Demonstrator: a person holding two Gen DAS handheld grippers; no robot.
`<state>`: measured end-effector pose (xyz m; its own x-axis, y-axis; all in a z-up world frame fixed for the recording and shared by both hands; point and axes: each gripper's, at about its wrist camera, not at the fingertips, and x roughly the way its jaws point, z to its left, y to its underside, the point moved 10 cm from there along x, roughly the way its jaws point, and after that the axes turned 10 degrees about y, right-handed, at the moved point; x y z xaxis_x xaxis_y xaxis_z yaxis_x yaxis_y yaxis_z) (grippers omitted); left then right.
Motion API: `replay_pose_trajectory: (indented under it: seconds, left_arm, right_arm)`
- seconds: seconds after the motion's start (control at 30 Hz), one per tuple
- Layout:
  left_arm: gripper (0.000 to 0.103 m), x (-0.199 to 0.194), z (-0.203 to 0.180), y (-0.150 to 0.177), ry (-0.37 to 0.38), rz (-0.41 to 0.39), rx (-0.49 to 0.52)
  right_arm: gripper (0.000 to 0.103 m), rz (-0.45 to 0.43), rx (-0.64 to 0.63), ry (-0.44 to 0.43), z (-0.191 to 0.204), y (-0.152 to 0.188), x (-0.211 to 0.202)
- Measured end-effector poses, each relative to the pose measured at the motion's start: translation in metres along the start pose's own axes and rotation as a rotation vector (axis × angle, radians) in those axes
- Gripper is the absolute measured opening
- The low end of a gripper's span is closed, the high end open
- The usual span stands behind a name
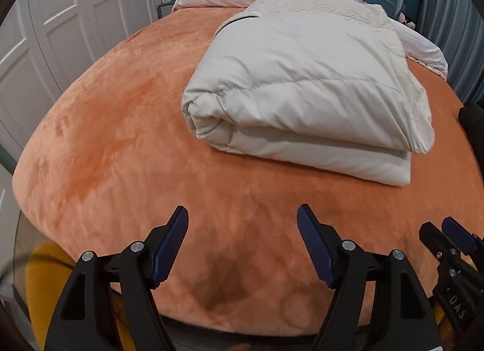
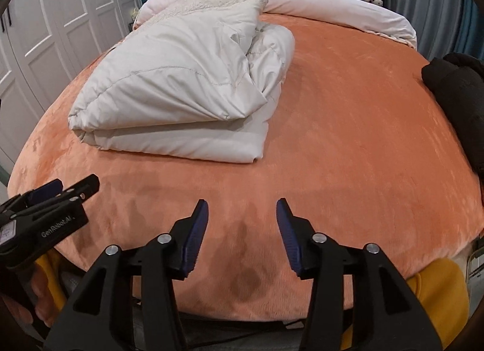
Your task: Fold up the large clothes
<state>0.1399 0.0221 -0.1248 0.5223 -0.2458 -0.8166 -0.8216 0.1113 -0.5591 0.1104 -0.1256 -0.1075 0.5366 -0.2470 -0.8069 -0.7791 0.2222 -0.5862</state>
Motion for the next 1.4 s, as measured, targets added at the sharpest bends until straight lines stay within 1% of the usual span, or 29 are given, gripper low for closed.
replay_pose_trajectory:
  seconds: [0.03,0.2,0.3,0.43,0.77,0.97,1.2,1.4]
  left_arm:
    - [0.072,-0.001,-0.001,0.002,-0.003,-0.003,0.002]
    - [0.072,0.000,-0.003,0.009,-0.023,-0.016,0.003]
    - [0.072,0.000,-0.004,0.012,-0.033,-0.026,0.010]
    - [0.072,0.002,-0.005,0.018,-0.040,-0.028,0.013]
    - [0.072,0.012,-0.012,0.031,-0.042,-0.014,0.057]
    - [0.072,0.011,-0.012,0.030,-0.048,-0.030,0.056]
    - [0.071,0.020,-0.011,0.033,-0.057,-0.017,0.053]
    - [0.070,0.021,-0.010,0.033,-0.052,-0.022,0.045]
  right_arm:
    - [0.052,-0.006,-0.002,0.004,0.000,-0.001,0.000]
    - [0.053,-0.043,-0.024,0.042,0.000,0.004,0.000]
    - [0.054,-0.049,-0.025,0.044,0.004,0.008,0.000]
    - [0.057,-0.056,-0.023,0.048,0.006,0.011,0.003]
    - [0.058,-0.052,-0.043,0.055,0.013,0.019,0.011]
    - [0.058,-0.055,-0.032,0.060,0.011,0.017,0.012]
    - [0.058,-0.030,-0.031,0.066,0.013,0.024,0.024]
    - [0.058,-0.037,-0.020,0.066,0.013,0.022,0.024]
